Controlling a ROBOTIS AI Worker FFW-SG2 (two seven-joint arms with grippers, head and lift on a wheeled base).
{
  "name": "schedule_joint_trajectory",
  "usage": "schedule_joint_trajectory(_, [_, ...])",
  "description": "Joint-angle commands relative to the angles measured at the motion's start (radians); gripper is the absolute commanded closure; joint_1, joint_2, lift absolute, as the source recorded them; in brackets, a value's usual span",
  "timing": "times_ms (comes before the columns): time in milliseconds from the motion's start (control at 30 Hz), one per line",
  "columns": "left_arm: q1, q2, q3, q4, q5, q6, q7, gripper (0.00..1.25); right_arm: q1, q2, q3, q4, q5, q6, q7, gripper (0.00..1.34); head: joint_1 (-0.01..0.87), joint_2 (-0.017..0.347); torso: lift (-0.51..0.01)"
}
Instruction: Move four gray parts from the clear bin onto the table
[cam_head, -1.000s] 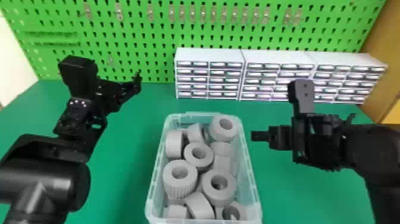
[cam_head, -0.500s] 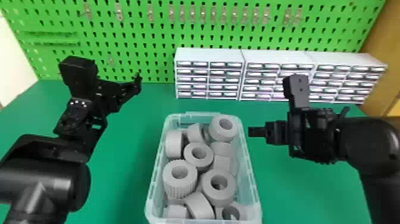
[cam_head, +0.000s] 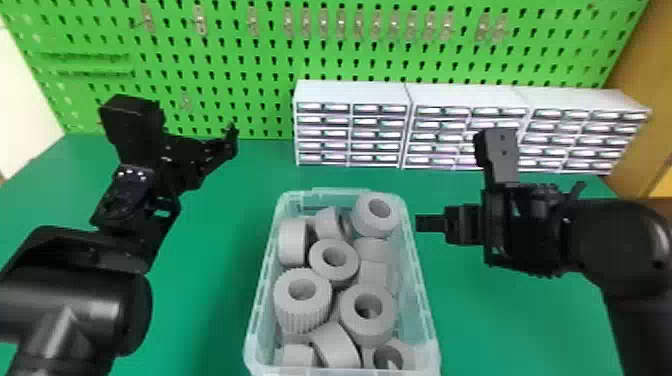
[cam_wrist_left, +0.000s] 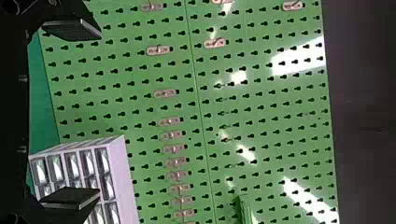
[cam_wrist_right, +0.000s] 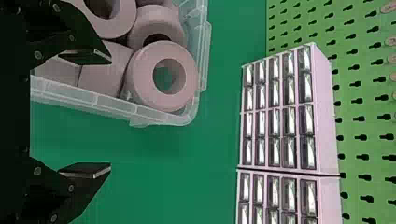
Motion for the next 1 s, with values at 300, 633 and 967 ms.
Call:
schedule_joint_trajectory(300, [-0.001,0.0,0.0,0.0,0.0,0.0,0.0,0.11,0.0,0.005,-0.003,0.0,0.002,0.0,0.0,0.45,0.678,0.034,-0.05])
schedule_joint_trajectory(633, [0.0,0.0,-0.002,0.0,-0.006,0.002,0.0,0.11,-0.037,0.011,0.048,0.054,0.033,-0.035,0.0,0.45,0.678,0.034,-0.05])
schedule_joint_trajectory(967, [-0.001,0.0,-0.006,0.003,-0.008,0.004,-0.001,0.11,-0.093,0.014,0.141,0.169,0.053,-0.118,0.003,0.45,0.678,0.034,-0.05])
